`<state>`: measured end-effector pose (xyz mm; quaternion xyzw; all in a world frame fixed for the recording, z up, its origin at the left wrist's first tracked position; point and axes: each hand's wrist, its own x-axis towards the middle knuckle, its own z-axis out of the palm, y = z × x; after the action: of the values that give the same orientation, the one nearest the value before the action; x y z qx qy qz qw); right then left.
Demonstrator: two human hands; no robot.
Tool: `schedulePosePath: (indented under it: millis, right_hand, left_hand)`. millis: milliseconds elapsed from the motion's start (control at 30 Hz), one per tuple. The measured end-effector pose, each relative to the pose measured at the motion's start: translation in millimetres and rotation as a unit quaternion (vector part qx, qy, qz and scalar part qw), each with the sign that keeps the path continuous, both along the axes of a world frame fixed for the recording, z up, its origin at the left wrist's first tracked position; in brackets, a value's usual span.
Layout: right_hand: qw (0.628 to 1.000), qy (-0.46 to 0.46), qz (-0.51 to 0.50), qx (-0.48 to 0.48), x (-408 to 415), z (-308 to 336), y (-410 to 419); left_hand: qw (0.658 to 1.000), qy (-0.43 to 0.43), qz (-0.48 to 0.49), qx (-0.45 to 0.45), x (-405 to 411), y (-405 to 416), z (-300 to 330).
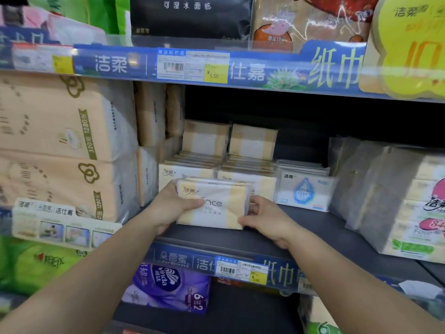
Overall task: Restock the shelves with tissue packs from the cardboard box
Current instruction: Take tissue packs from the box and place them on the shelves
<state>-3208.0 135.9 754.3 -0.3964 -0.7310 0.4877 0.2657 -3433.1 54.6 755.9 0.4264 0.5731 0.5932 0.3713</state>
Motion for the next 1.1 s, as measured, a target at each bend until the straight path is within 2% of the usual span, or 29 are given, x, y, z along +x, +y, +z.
schedulePosePath:
  millis: [133,267,367,467,567,667,733,800,833,967,1100]
  right_hand:
    - [0.999,-0.002,-0.020,0.036,-46.7,-3.6,-16.3]
    - [0.996,0.014,-0.062,0.065,-87.7,-5.8,-31.9]
    - [0.992,0.005,-0.096,0.085,-99.9,-9.6,-32.1]
    - [0.992,0.010,-0.104,0.075,-101.2,-9.4,-32.0]
    - [0.991,-0.002,-0.103,0.088,-101.2,-7.9,-35.2]
    - [0.982,-0.064,-0.127,0.122,-105.2,-8.9,-35.1]
    - [0.973,-0.105,-0.137,0.156,-107.4,-8.6,-35.4]
    - [0.971,-0.106,-0.134,0.169,-107.0,-8.6,-35.7]
    - [0.973,-0.093,-0.134,0.165,-106.3,-7.7,-36.9]
    - [0.984,-0.027,-0.129,0.120,-103.1,-4.0,-41.9]
    - [0.990,0.017,-0.122,0.074,-98.9,0.9,-47.0]
  left_hand:
    - [0.996,-0.008,0.083,0.006,-26.4,-7.8,-0.3]
    - [0.974,0.062,0.215,0.042,-27.4,-14.1,0.8]
    - [0.964,0.110,0.233,0.069,-20.7,-9.1,-7.1]
    - [0.962,0.132,0.235,0.051,-24.0,-3.7,-11.0]
    - [0.948,0.190,0.251,0.036,-22.7,-3.4,-10.6]
    - [0.916,0.299,0.263,0.050,-12.7,-9.5,-9.4]
    - [0.871,0.388,0.295,0.060,-5.4,-15.7,-9.2]
    - [0.829,0.443,0.334,0.074,-3.6,-18.6,-9.1]
    - [0.827,0.447,0.333,0.067,-4.1,-18.9,-8.4]
    - [0.880,0.418,0.226,-0.014,-10.1,-17.2,-7.6]
    - [0.891,0.406,0.200,-0.032,-12.6,-19.3,-4.0]
